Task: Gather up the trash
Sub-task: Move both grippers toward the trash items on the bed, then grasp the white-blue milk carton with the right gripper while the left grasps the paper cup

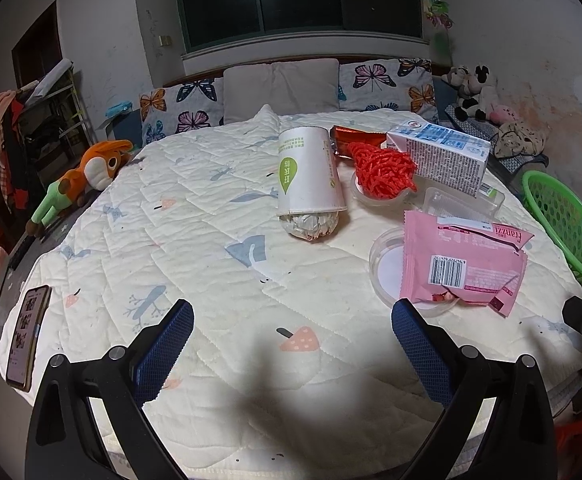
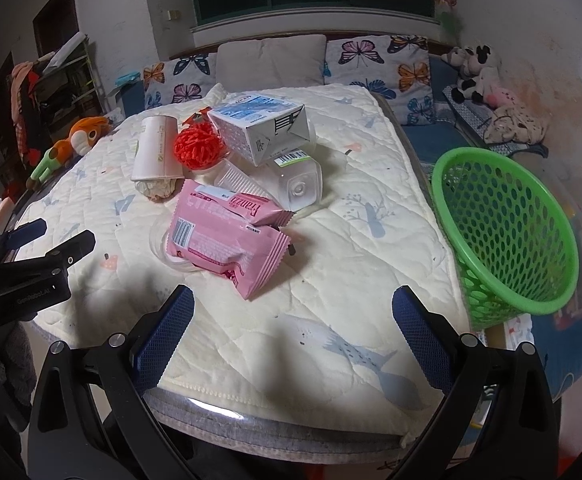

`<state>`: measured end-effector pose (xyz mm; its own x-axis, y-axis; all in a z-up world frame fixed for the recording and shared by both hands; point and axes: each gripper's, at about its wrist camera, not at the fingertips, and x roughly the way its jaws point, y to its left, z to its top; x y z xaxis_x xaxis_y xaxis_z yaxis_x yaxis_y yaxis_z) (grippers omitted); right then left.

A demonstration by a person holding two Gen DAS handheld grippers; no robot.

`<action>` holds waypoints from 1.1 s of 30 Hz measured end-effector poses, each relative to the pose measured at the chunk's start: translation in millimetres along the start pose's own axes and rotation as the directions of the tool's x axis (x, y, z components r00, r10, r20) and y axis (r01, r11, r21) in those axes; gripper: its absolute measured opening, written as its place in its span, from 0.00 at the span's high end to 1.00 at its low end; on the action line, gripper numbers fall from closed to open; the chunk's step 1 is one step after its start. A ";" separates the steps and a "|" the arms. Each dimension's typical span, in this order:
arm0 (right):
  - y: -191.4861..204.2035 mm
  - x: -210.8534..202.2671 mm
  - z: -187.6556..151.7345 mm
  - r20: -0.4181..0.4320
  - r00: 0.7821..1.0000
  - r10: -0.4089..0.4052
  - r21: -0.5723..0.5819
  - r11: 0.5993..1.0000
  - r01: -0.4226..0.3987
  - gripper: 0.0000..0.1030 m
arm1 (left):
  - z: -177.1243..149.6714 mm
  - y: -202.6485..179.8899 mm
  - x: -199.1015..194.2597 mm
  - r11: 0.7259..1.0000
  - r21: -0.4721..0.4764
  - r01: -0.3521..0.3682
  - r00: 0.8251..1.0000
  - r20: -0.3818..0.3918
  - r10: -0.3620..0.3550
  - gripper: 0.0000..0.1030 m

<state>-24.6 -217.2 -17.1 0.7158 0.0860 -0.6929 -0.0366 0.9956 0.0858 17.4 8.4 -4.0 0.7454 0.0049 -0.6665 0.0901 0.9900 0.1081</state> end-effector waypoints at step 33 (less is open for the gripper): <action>14.8 26.0 49.2 0.016 0.999 0.035 -0.122 0.992 -0.033 0.08 | 39.4 19.2 27.9 1.000 -0.008 -0.007 1.000 -0.005 0.007 0.06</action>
<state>27.7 -202.0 1.4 0.7254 0.1207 -0.6777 -0.1452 0.9892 0.0207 65.9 22.0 8.5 0.7428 0.0124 -0.6694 0.0798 0.9911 0.1069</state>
